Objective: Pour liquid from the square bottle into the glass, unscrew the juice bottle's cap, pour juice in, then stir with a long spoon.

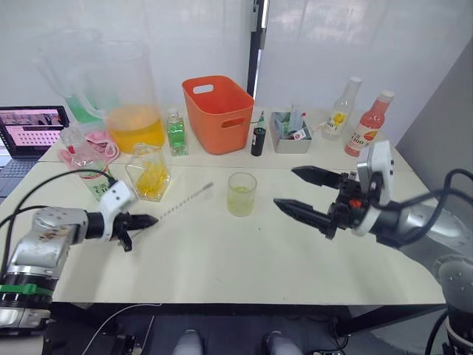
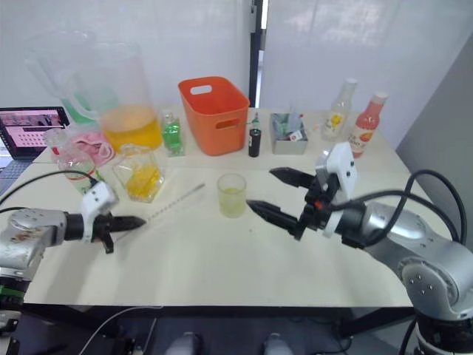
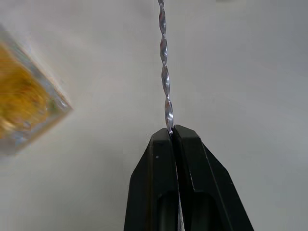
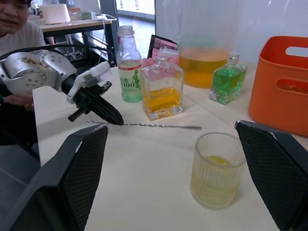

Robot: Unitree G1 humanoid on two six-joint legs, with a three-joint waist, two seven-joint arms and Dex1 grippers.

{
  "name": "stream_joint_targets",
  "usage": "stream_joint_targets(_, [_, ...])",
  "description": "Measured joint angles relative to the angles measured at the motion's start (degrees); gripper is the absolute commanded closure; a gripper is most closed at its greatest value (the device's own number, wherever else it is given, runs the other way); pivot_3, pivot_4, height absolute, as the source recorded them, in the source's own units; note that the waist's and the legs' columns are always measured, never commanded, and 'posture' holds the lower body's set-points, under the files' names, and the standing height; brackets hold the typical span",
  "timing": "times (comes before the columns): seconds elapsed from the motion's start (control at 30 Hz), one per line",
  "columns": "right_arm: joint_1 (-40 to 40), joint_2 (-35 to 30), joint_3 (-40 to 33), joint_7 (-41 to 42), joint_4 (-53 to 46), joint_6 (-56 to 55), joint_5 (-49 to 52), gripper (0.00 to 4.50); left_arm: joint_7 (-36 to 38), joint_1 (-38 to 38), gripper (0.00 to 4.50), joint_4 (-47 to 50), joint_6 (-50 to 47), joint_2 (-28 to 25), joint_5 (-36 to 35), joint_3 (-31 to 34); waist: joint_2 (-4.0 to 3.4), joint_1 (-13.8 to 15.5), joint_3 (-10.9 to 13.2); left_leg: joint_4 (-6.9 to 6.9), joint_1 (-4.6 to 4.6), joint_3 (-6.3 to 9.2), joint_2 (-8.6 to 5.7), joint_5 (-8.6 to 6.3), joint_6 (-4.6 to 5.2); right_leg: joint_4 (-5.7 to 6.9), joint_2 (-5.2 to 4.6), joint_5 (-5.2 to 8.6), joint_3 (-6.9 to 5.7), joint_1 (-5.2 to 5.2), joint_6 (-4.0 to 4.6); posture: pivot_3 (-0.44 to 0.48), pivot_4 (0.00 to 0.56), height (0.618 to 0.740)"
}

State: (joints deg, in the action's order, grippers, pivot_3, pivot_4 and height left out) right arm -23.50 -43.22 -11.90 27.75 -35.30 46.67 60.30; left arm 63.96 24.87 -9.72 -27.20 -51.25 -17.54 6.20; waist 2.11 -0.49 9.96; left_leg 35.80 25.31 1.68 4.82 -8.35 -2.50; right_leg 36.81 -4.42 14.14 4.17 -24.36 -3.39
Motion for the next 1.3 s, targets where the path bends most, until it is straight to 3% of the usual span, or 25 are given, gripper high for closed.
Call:
stream_joint_targets(0.17, [-3.8, 1.9, 0.6, -6.1, 3.3, 3.7, 1.7, 0.00, -2.5, 1.6, 4.48, 6.4, -4.6, 5.5, -8.4, 5.8, 0.01, 0.0, 0.0, 0.01, 0.17, 0.03, -0.03, -0.01, 0.00, 0.02, 0.02, -0.14, 0.01, -0.02, -0.17, 0.000, 0.150, 0.703])
stream_joint_targets(0.37, [-7.4, 7.3, 1.9, -15.2, 10.1, 10.7, 7.2, 0.00, -5.6, 4.8, 4.48, 16.9, -8.4, 10.7, -17.2, 6.8, 0.03, -0.3, 0.0, 0.03, 0.09, 0.12, -0.03, 0.00, 0.01, 0.14, 0.08, -0.23, 0.02, 0.01, -0.32, 0.000, 0.150, 0.703])
stream_joint_targets(0.77, [-10.9, 23.7, 1.9, -32.7, 14.2, 8.7, 19.5, 0.00, -9.3, 6.8, 4.48, 20.9, -9.3, 14.5, -18.4, 0.9, 0.00, -0.6, 0.0, 0.03, 0.04, 0.17, -0.02, 0.01, 0.02, 0.23, 0.15, -0.22, 0.03, 0.02, -0.33, 0.000, 0.150, 0.703])
stream_joint_targets(1.13, [-14.0, 28.9, 2.7, -38.5, 16.3, 5.6, 21.0, 0.00, -9.9, 6.9, 4.48, 20.6, -8.2, 15.4, -17.8, -1.8, -0.01, -0.5, 0.0, 0.02, 0.05, 0.19, -0.01, 0.01, 0.02, 0.23, 0.17, -0.22, 0.02, 0.01, -0.32, 0.000, 0.150, 0.703])
stream_joint_targets(1.17, [-14.5, 30.1, 2.8, -39.1, 16.7, 4.8, 20.9, 0.56, -9.9, 6.9, 4.50, 20.6, -8.2, 15.4, -17.7, -2.1, -0.02, -0.6, 0.0, 0.01, 0.04, 0.19, 0.01, 0.01, 0.02, 0.24, 0.19, -0.22, 0.02, 0.00, -0.32, 0.000, 0.150, 0.703])
stream_joint_targets(1.3, [-14.8, 32.5, 3.3, -40.5, 17.8, 3.3, 20.6, 1.85, -10.0, 6.9, 4.50, 20.6, -8.0, 15.6, -17.4, -2.9, -0.03, -0.7, 0.0, 0.00, 0.05, 0.20, 0.01, 0.01, 0.02, 0.24, 0.19, -0.22, 0.02, 0.00, -0.31, 0.000, 0.150, 0.703])
